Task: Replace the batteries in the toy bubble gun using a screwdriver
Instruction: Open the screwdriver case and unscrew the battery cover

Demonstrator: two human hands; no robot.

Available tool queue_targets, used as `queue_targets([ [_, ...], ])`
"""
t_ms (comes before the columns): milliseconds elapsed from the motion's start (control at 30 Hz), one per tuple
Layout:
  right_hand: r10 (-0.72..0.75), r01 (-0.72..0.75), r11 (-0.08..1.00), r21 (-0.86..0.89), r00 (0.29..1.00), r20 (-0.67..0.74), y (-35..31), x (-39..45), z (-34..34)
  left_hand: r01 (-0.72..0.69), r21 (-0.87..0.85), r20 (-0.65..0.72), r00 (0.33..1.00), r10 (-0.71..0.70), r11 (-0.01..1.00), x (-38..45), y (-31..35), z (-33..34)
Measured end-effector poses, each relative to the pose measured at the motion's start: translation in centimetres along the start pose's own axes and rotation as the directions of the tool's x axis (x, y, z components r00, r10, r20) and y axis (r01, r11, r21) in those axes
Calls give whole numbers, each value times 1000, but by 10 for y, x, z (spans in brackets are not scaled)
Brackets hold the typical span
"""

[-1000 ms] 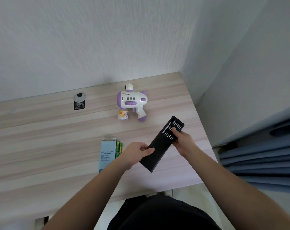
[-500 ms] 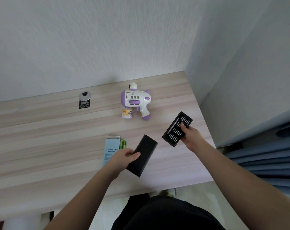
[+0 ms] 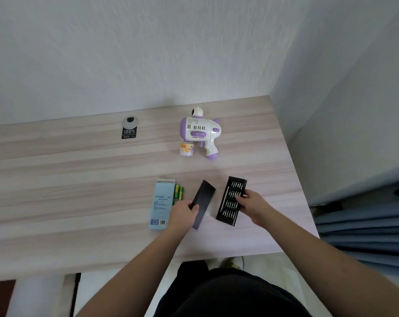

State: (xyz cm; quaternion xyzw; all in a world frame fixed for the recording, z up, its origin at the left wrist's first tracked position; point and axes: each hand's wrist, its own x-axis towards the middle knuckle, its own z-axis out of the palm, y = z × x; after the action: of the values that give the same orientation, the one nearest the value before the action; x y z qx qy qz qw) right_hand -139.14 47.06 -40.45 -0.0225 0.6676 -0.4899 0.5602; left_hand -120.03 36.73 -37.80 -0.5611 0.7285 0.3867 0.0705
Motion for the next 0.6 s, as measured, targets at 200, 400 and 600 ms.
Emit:
queue_targets([
  [200,-67,53,970,-236,996,-53,9,5,7,-30,68,-45,998,33,997,1,-5,0],
  [400,-144,55,900,-433,974,-175,9,0,16,-56,346,-68,994,85,937,-1,-8,1],
  [600,-155,38,854,-519,971,-184,4,-1,30,-96,396,-52,991,127,913,1,-15,-2],
])
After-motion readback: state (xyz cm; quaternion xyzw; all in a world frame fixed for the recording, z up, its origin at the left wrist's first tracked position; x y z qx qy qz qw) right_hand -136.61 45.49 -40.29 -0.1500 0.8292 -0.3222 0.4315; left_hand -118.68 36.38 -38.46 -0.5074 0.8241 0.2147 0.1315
